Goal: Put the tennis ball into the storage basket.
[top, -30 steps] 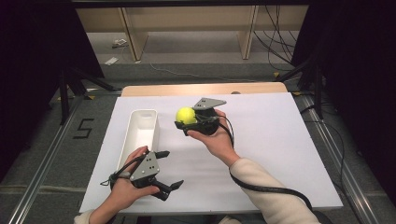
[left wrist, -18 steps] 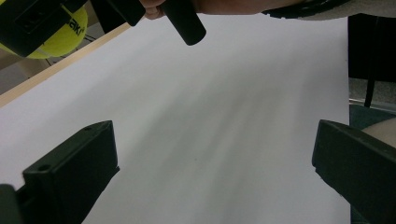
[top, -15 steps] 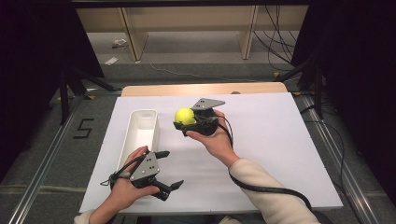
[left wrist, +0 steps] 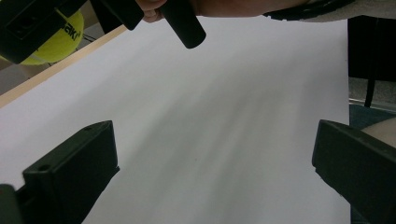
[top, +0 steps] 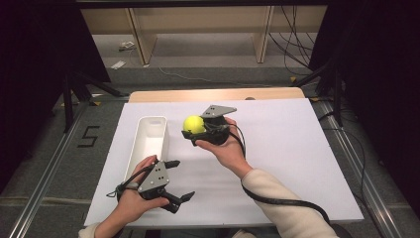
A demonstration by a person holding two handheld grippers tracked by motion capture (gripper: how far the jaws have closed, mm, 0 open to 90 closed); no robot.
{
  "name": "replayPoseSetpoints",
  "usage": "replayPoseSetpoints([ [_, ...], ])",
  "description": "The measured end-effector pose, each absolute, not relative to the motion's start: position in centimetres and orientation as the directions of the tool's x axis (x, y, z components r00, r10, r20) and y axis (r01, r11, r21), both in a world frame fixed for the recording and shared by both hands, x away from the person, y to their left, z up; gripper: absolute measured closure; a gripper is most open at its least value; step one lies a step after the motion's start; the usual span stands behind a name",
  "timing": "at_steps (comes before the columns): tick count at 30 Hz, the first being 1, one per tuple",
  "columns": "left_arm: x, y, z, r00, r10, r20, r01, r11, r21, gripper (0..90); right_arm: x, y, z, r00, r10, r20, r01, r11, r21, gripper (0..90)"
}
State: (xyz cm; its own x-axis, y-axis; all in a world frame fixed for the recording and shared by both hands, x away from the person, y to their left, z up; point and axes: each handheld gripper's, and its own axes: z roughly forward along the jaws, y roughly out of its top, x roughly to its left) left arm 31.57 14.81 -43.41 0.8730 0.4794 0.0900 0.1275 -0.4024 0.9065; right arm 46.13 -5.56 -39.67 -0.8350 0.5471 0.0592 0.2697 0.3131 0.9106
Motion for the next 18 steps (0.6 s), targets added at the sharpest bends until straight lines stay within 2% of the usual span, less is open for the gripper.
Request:
replayPoseSetpoints([
  [18, 31.57, 14.79, -43.42, 0.873, 0.479, 0.09, 0.127, -0.403, 0.906, 0.0, 45.91, -5.08, -39.57, -0.844, 0.532, 0.066, 0.266, 0.307, 0.914, 26.1],
])
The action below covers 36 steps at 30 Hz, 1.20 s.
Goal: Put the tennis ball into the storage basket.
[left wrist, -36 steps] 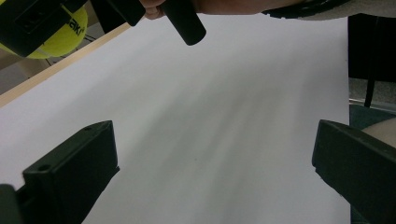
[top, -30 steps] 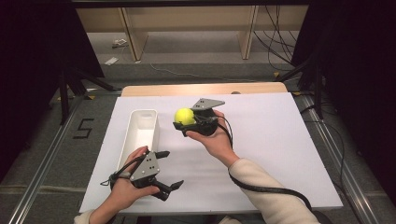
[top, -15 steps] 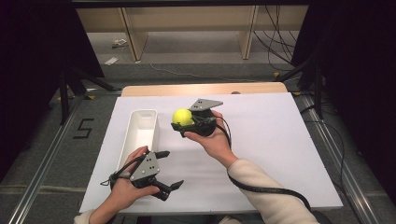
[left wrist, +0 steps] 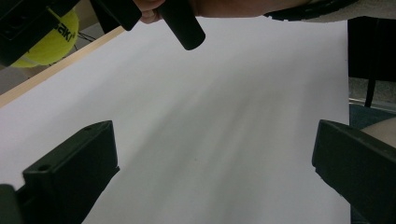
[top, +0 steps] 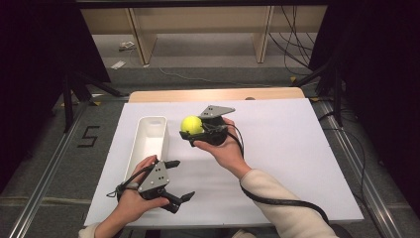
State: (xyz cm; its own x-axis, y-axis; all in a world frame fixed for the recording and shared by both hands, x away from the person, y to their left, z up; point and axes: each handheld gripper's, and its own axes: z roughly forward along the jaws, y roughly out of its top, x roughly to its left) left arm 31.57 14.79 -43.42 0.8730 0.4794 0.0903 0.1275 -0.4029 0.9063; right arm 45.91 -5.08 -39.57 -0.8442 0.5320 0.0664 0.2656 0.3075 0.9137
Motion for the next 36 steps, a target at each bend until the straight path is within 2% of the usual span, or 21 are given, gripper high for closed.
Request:
replayPoseSetpoints([
  [36, 31.5, 14.7, -43.4, 0.874, 0.477, 0.092, 0.126, -0.405, 0.906, 0.0, 45.2, -3.8, -39.2, -0.866, 0.496, 0.069, 0.251, 0.31, 0.917, 26.1],
])
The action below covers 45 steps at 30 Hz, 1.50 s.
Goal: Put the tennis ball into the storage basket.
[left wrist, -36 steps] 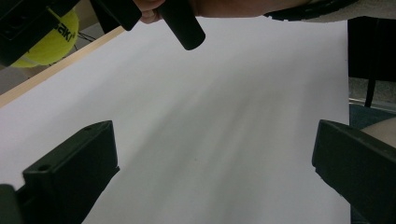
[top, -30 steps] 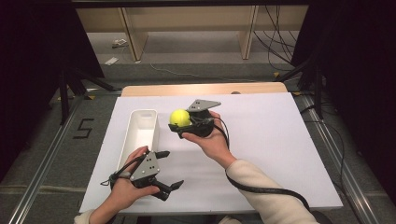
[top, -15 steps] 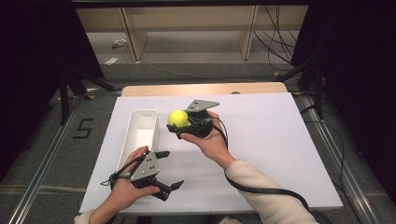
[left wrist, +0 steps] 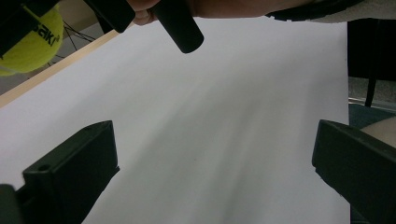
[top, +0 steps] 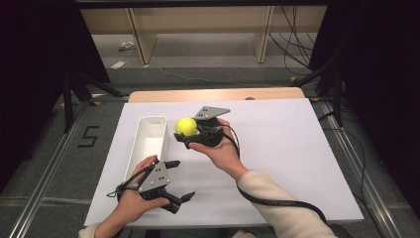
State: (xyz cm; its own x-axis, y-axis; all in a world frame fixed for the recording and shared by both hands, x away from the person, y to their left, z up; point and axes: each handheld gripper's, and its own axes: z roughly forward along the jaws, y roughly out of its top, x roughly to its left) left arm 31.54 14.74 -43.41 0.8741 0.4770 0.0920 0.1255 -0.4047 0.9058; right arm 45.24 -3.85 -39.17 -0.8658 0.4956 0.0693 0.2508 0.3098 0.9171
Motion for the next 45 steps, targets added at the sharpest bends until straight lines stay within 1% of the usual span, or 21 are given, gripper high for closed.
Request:
replayPoseSetpoints([
  [45, 31.5, 14.7, -43.4, 0.876, 0.473, 0.092, 0.124, -0.406, 0.905, 0.0, 45.0, -1.9, -39.1, -0.886, 0.459, 0.069, 0.238, 0.32, 0.917, 26.2],
])
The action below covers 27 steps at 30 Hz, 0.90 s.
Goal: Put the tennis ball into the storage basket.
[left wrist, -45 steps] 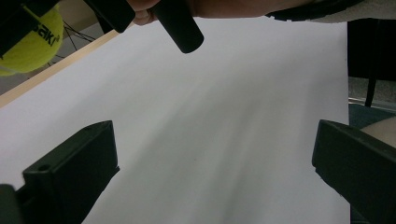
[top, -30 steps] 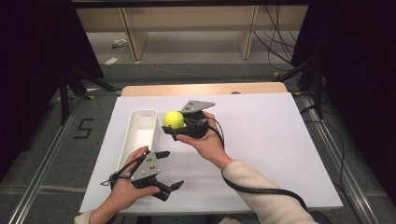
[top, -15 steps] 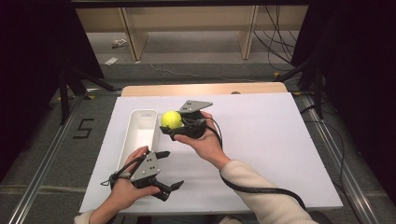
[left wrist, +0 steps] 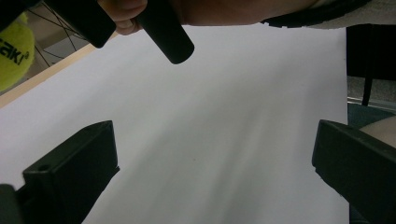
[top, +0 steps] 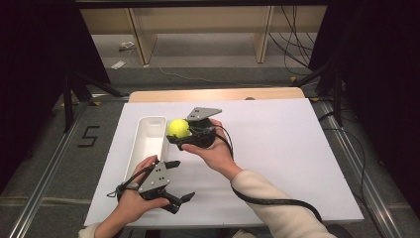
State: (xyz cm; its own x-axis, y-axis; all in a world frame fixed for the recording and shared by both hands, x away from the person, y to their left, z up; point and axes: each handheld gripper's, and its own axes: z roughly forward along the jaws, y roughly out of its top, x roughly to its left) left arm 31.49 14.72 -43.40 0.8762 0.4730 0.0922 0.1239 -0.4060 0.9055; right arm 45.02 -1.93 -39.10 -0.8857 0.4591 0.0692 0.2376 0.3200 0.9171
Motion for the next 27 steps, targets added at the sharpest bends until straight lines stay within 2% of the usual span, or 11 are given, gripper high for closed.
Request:
replayPoseSetpoints([
  [27, 31.5, 14.7, -43.4, 0.877, 0.47, 0.097, 0.121, -0.411, 0.904, 0.0, 45.1, -0.7, -38.9, -0.896, 0.44, 0.066, 0.228, 0.326, 0.918, 26.2],
])
